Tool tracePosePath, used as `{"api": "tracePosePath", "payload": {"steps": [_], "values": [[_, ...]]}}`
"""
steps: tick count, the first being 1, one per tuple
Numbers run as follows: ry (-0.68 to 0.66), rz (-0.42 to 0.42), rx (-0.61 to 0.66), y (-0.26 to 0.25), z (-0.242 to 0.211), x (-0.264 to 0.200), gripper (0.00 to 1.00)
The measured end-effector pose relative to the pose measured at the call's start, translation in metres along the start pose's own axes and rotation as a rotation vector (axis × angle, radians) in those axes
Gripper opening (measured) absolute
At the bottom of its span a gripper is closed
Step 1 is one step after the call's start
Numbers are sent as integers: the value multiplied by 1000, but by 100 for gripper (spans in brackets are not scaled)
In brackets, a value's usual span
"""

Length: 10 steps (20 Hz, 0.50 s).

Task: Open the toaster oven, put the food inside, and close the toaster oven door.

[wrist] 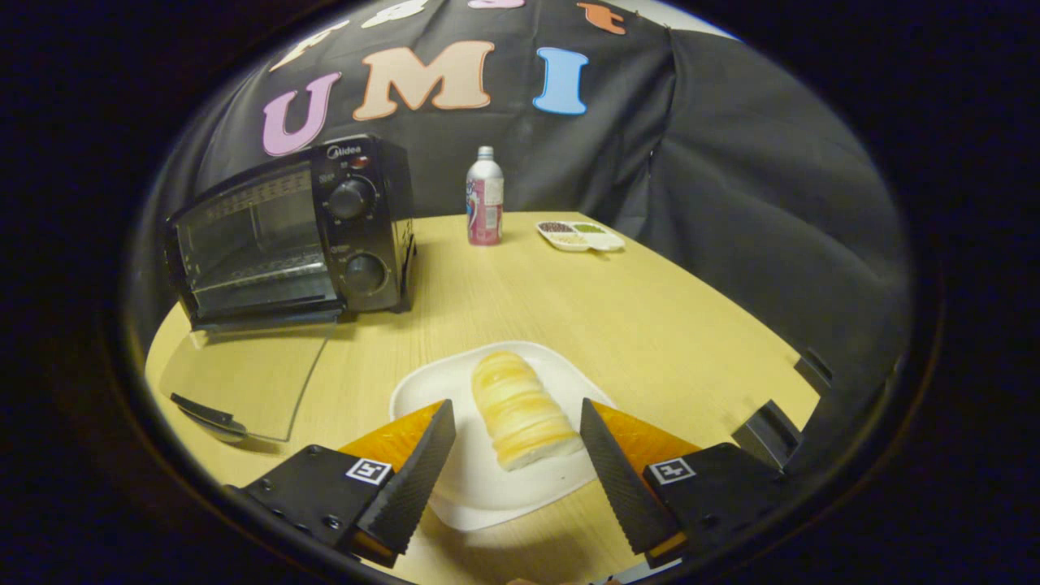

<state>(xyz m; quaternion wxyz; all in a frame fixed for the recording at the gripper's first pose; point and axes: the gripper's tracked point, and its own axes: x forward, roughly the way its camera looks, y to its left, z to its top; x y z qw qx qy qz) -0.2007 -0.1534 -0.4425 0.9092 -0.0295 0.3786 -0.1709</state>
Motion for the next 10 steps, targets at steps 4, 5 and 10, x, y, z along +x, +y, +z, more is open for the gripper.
{"api": "tracePosePath", "payload": {"steps": [4, 5, 10], "values": [[6, 12, 34, -1, 0, 1, 98], [14, 29, 50, 3, -3, 3, 98], [8, 50, 87, 4, -1, 2, 64]]}}
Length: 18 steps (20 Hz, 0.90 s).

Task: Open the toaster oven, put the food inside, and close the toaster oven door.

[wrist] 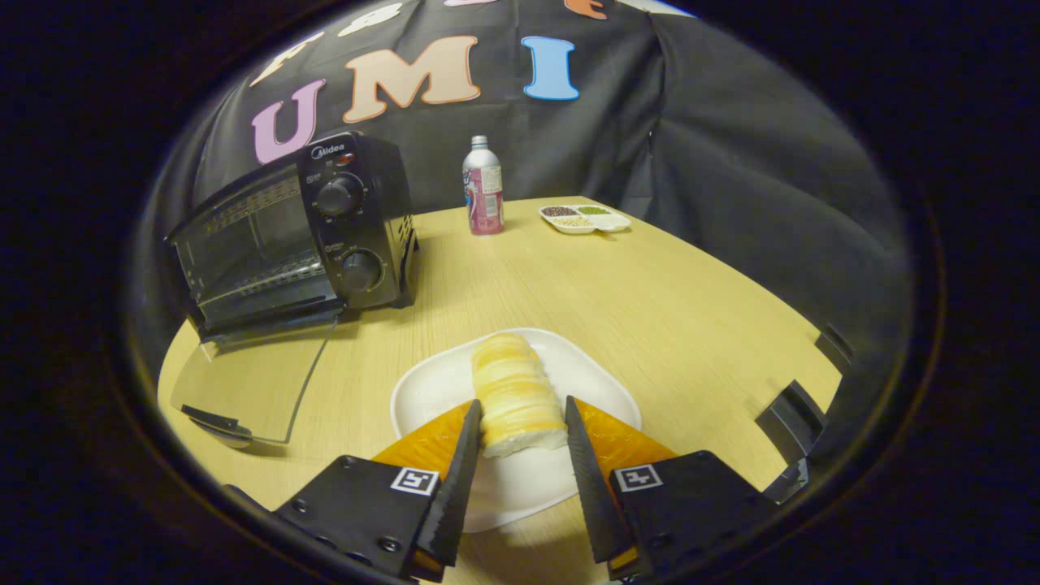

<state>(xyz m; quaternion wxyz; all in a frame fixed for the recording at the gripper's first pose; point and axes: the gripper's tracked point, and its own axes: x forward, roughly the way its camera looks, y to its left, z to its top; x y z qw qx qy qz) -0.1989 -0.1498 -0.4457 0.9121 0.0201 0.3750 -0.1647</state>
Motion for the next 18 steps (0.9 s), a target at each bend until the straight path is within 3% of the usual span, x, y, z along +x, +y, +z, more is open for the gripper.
{"api": "tracePosePath", "payload": {"steps": [7, 18], "values": [[-81, 92, 61, 28, 29, -24, 53], [-112, 475, 182, 186, 84, -59, 51]]}}
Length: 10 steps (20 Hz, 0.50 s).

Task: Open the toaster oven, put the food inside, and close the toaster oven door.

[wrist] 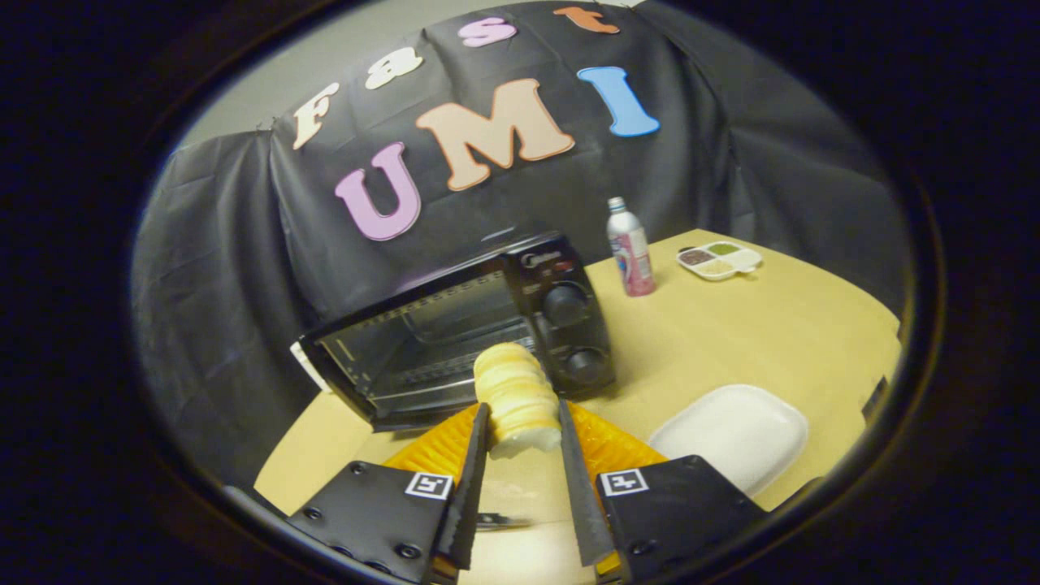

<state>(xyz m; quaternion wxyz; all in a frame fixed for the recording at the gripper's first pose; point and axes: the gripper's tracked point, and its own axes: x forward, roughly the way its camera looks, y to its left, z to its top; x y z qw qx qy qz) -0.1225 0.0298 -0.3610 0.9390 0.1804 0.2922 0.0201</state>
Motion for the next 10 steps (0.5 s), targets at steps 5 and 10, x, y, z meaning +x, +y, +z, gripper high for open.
{"api": "tracePosePath", "payload": {"steps": [5, 10], "values": [[34, 83, 75, 50, -4, 35, 51], [20, 93, 198, 76, -4, 75, 51]]}}
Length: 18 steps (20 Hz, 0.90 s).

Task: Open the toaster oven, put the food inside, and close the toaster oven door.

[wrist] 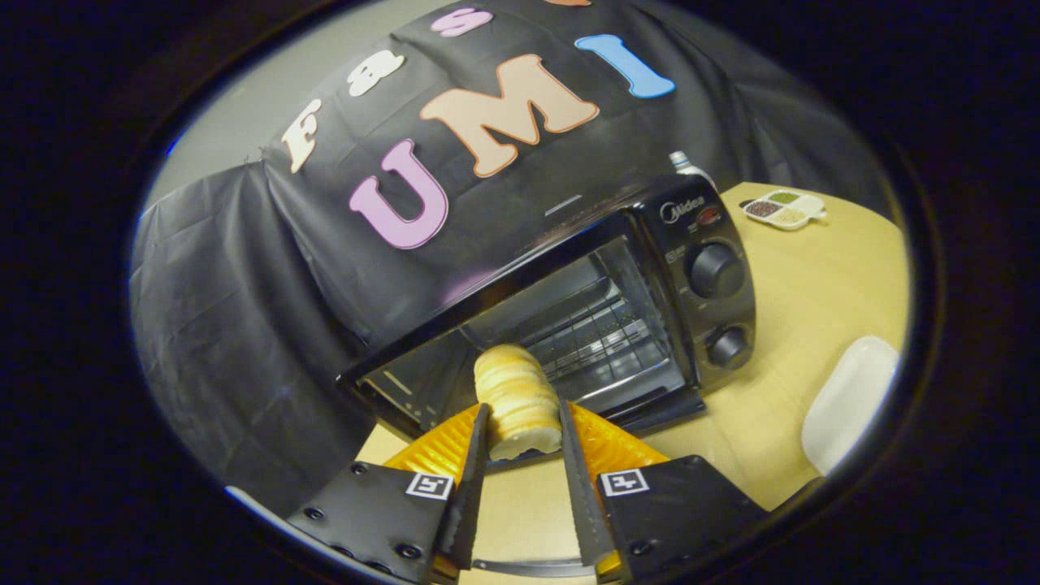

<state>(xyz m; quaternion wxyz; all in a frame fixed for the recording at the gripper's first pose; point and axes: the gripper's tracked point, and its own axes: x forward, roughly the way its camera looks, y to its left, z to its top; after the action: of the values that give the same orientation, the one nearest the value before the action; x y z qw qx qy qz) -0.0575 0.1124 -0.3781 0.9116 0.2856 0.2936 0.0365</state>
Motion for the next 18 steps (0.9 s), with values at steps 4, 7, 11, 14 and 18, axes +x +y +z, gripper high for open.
{"api": "tracePosePath", "payload": {"steps": [4, 7, 11, 14, 18], "values": [[-23, -15, 88, 6, -3, 30, 51], [-60, -31, 117, 7, -1, 47, 51], [-61, -21, 188, 9, -6, 65, 53], [-75, 7, 208, 17, -4, 68, 60], [-97, 1, 186, 18, -3, 59, 63]]}}
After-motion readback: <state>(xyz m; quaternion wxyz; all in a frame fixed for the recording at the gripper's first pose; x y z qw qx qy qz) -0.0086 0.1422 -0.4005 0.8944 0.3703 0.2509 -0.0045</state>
